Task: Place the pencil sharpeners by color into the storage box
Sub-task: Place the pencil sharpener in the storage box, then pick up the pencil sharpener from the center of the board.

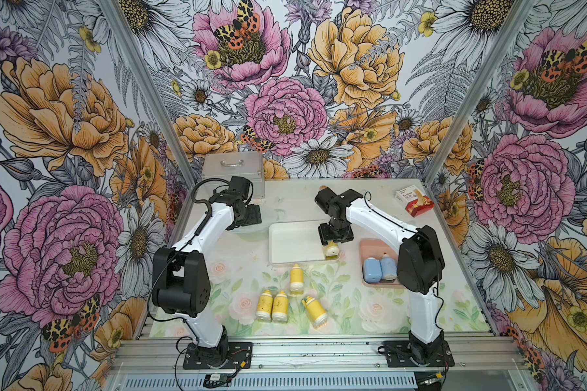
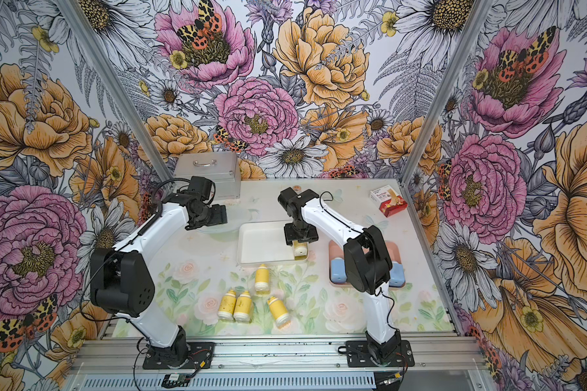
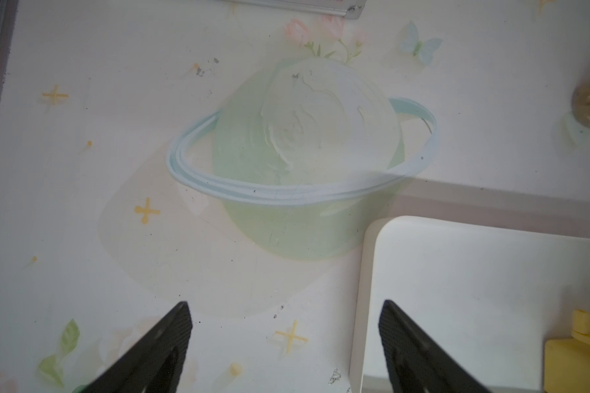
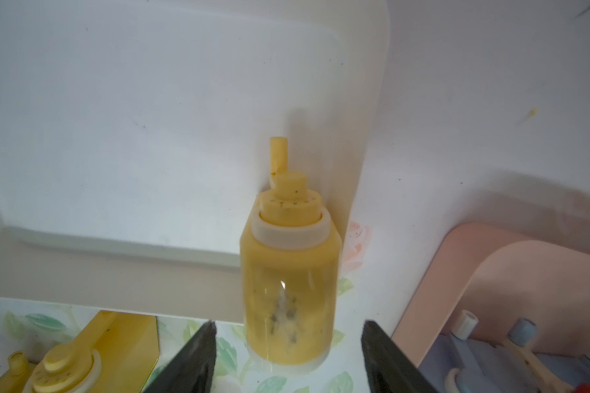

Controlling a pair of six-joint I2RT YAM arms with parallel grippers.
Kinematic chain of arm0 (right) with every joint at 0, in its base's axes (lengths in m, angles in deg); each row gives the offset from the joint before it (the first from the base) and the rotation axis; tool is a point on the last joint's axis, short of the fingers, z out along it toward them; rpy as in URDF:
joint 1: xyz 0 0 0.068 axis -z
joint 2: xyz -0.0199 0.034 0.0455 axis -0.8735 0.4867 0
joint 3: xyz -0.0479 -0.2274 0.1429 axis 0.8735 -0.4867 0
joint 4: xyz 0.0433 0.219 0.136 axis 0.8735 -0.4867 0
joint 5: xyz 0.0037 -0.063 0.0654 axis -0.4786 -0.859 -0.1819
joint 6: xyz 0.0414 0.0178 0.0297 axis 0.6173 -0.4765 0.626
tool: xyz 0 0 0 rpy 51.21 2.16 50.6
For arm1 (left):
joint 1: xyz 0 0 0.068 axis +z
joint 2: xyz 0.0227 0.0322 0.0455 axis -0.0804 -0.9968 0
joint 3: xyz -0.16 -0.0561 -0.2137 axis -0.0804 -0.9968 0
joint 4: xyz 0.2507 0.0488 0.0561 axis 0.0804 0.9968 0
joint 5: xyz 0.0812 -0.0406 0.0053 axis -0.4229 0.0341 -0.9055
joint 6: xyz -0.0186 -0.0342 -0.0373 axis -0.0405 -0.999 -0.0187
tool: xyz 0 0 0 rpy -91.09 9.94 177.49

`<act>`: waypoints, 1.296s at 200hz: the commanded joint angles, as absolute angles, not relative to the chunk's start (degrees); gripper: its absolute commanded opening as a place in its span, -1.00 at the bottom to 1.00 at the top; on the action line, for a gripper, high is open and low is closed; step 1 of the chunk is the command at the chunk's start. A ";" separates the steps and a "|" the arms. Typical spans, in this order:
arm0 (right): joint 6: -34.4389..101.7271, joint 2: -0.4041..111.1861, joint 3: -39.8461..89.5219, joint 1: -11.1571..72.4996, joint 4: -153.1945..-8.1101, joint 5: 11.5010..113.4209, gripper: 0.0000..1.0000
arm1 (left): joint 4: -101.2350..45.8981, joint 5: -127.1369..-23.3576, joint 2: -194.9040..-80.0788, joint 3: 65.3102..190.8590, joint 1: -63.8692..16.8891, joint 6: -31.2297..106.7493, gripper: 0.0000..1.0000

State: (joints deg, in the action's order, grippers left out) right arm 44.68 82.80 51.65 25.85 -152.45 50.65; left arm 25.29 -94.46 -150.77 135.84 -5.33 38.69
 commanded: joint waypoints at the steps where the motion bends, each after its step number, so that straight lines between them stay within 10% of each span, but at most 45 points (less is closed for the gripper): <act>1: 44.55 78.10 50.96 24.73 -151.81 49.50 0.39 | 23.69 -92.93 -149.20 135.40 -4.85 38.09 0.74; 259: 57.04 61.19 36.88 -4.40 -157.70 49.46 0.38 | 23.71 -94.77 -147.73 134.96 -5.54 37.99 0.75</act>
State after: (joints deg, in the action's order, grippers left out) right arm 54.76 60.70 36.22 -2.87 -157.68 48.77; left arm 25.26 -94.09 -150.75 135.71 -5.39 38.45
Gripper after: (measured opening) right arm 0.692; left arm 0.876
